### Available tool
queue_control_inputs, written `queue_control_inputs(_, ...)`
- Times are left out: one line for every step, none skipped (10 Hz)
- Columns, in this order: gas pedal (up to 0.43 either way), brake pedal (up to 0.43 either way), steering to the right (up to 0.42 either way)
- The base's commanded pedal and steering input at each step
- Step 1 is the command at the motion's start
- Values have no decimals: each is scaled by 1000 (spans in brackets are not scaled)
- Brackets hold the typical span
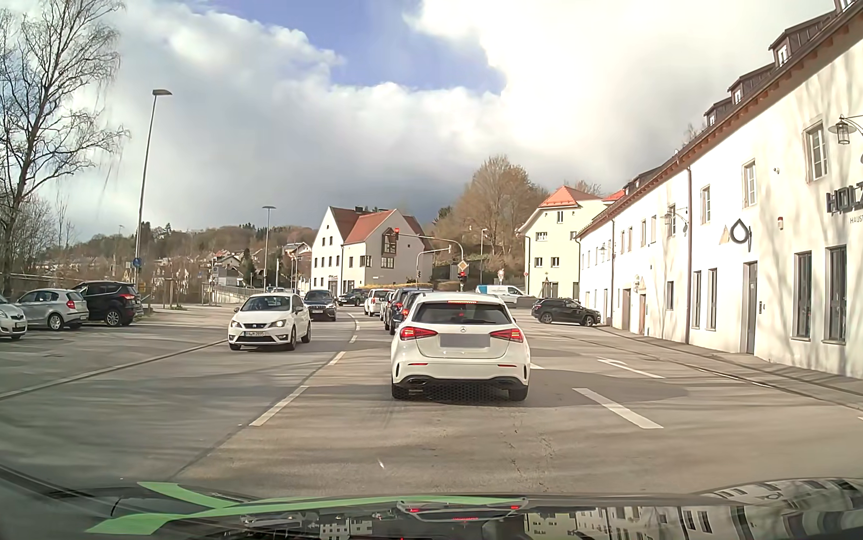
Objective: Follow the waypoints while adhering to traffic rules and regulations
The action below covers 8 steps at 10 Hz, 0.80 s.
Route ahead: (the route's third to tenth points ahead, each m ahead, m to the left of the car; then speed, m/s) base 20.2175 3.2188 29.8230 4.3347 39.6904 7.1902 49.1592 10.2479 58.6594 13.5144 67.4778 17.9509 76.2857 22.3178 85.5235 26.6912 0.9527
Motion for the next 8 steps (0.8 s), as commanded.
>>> queue_control_inputs(0,0,-32)
queue_control_inputs(0,0,-32)
queue_control_inputs(0,0,-32)
queue_control_inputs(0,0,-32)
queue_control_inputs(0,0,-32)
queue_control_inputs(0,0,-31)
queue_control_inputs(0,6,-31)
queue_control_inputs(0,18,-32)
